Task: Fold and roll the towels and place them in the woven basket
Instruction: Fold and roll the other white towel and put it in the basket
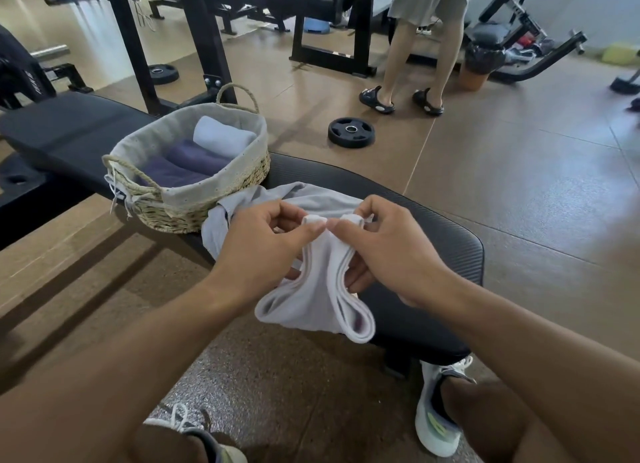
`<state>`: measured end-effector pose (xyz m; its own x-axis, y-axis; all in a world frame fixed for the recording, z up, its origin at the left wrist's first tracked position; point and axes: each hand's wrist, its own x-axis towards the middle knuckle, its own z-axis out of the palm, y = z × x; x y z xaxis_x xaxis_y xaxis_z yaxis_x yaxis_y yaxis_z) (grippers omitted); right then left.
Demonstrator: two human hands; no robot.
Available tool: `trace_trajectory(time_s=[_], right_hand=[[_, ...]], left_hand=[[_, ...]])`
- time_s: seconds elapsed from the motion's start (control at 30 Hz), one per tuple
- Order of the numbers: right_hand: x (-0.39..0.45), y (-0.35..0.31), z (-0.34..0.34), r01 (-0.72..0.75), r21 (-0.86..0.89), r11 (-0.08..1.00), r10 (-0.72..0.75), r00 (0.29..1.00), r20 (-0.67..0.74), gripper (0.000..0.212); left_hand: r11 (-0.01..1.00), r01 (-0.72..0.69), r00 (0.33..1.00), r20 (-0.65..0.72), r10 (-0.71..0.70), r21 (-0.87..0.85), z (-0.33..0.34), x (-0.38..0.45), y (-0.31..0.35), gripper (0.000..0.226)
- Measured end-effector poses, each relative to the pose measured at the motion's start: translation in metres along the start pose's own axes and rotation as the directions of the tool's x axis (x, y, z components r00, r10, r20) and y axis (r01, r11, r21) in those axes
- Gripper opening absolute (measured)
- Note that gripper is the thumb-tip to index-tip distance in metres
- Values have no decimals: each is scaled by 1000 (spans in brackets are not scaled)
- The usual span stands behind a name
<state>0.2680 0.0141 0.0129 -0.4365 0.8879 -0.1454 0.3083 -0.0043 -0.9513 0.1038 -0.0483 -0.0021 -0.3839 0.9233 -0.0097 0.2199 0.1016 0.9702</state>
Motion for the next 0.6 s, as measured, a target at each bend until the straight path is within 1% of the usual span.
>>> trace_trajectory(time_s=[0.1,0.23,0.3,0.4,0.5,0.57,0.6], right_hand=[[-3,-4,4,-21,72,997,18,999,39,31],[-4,-4,4,-41,30,999,39,997,65,28],[-5,-3,3,-38,3,999,38,997,74,29],[-7,-4,4,-43,22,999,40,995,90,32],[-10,-6,3,-84,114,990,68,989,131,24],[-11,-9,-1,-109,204,973,74,982,173,11],[-11,-10,-4,-114,230,967,72,980,184,10]], left_hand=[[999,-5,1000,-3,5,-38,5,-4,2,12],[1000,1,998,-57,-2,-25,4,-3,2,7],[999,2,999,-47,-4,-38,5,-3,2,5],[999,-12,1000,-13,11,-31,7,-6,3,6],[999,-42,999,16,42,-9,5,-8,5,14],[995,-90,991,105,86,36,0,-8,8,26],[989,-124,981,164,108,86,-2,-9,8,37]])
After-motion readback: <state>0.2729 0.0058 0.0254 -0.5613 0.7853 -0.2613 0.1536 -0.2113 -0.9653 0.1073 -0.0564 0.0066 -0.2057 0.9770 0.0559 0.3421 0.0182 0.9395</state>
